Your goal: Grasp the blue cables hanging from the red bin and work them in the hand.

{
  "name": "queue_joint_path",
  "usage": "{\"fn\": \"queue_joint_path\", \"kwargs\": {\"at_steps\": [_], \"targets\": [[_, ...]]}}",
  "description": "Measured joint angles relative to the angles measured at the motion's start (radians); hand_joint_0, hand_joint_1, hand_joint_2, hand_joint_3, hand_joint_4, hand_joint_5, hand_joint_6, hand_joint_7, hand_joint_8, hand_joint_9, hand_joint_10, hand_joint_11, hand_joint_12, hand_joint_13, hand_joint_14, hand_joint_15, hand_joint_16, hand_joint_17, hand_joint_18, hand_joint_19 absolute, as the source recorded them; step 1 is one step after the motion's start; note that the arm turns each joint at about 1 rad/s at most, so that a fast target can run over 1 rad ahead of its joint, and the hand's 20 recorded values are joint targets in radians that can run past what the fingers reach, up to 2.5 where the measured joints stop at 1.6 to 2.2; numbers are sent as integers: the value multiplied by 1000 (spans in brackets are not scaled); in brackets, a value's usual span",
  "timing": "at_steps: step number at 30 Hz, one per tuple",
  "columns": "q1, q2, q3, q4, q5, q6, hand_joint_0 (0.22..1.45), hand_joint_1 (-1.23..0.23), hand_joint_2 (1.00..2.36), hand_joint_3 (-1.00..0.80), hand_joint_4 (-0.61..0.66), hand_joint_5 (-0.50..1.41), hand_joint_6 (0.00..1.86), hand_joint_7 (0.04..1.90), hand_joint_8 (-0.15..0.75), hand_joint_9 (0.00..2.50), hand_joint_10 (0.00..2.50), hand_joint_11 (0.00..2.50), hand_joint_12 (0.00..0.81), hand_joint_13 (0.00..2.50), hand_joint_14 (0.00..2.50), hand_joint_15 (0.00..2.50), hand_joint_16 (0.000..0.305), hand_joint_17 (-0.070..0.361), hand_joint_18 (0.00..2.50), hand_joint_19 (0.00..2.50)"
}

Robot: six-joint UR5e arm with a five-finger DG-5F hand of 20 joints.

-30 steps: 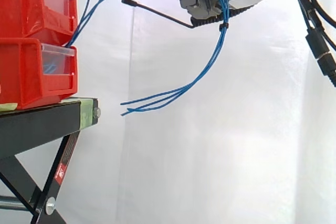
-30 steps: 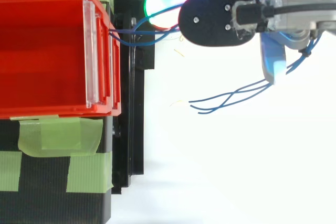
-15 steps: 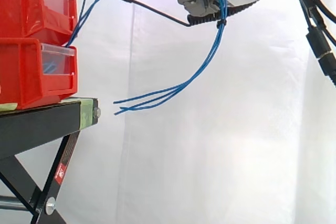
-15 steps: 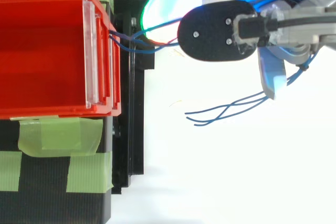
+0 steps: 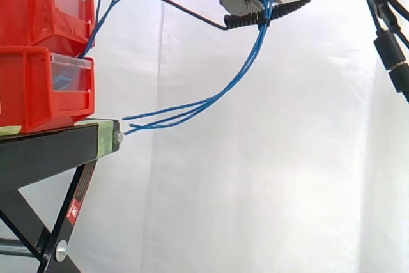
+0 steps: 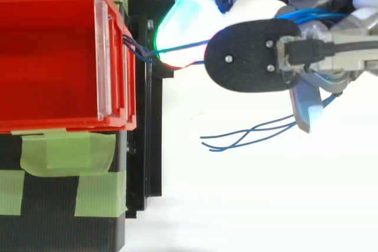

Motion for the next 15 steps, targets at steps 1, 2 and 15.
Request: {"fn": "queue_joint_path", "kwargs": {"at_steps": [1,2,15], "targets": [[1,0,0,0,0,0,797,-684,1015,-549,276,298,4,1296,486,1061,2500,2500,718,1729,2500,1878,221,166,2190,561],[1,0,0,0,0,0,793,-684,1015,-556,279,298,4,1299,486,1061,2500,2500,718,1729,2500,1878,221,166,2190,561],[5,0,0,-3,1,-13,788,-684,1010,-740,289,328,111,1337,486,1061,2500,2500,718,1729,2500,1878,221,166,2190,561]]}}
